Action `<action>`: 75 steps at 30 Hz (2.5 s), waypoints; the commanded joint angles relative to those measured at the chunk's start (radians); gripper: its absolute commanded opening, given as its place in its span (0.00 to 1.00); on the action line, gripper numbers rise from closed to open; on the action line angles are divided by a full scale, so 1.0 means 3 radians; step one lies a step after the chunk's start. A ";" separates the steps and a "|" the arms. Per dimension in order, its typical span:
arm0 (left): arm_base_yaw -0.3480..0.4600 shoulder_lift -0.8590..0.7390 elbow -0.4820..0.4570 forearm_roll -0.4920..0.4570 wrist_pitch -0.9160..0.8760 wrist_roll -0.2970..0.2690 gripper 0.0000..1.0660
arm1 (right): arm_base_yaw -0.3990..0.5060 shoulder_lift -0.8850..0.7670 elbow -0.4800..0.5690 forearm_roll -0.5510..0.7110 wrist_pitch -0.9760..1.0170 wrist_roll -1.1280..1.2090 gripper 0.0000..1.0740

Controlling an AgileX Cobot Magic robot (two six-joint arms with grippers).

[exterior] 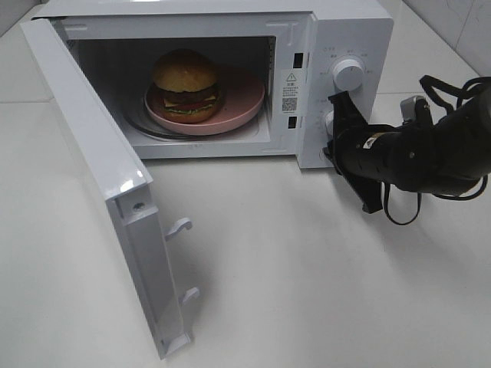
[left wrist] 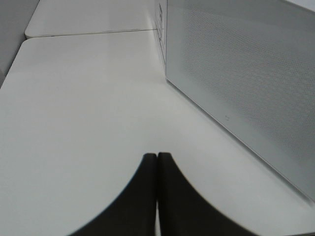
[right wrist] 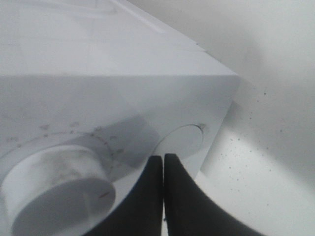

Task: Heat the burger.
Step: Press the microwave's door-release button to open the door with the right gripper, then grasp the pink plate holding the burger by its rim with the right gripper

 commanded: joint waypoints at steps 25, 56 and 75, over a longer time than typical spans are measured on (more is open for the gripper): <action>0.0007 -0.0060 0.0010 -0.0013 -0.0030 -0.0003 0.00 | 0.0007 -0.0310 0.0600 -0.2060 -0.0937 -0.2280 0.02; 0.0007 -0.0060 0.0010 -0.0013 -0.0030 -0.0007 0.00 | 0.0017 -0.1007 0.0110 -0.2257 0.3027 -0.2900 0.00; 0.0007 -0.0060 0.0010 -0.0013 -0.0030 -0.0007 0.00 | 0.0157 -0.1007 -0.0553 0.0397 0.4157 -0.6123 0.29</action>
